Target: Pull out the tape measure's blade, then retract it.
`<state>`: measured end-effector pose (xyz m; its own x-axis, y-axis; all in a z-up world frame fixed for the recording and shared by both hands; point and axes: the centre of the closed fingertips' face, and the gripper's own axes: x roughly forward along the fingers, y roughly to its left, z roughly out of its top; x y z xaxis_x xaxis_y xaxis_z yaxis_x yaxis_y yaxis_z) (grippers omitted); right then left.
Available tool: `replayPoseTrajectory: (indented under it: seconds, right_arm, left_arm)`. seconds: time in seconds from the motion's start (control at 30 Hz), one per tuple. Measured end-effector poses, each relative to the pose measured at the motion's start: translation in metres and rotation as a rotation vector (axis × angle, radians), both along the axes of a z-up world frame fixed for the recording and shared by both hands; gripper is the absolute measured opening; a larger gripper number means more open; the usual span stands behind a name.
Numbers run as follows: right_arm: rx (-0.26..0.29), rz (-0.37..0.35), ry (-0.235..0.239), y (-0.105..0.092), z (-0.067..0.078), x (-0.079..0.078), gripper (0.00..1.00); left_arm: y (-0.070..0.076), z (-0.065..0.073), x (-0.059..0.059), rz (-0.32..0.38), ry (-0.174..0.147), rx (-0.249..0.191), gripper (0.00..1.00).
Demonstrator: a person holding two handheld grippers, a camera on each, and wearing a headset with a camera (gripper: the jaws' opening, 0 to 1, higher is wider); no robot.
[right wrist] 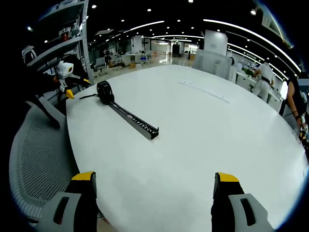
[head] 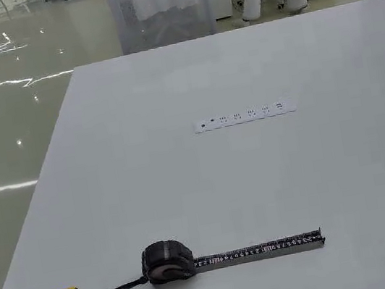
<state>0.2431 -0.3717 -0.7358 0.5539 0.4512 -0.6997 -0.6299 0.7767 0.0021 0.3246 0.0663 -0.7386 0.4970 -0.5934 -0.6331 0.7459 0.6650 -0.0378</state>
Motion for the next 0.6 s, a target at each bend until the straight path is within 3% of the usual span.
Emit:
replayPoseTrajectory:
  seconds: [0.33, 0.6]
  right_arm:
    - [-0.004, -0.005, 0.006, -0.0009, -0.0022, -0.0065, 0.99]
    - [-0.005, -0.008, 0.004, -0.0014, -0.0003, -0.0072, 0.99]
  left_arm:
    - [-0.0001, 0.0060, 0.0004, 0.002, -0.003, -0.019, 0.99]
    - [0.0020, 0.0000, -0.0006, -0.002, 0.011, 0.003, 0.99]
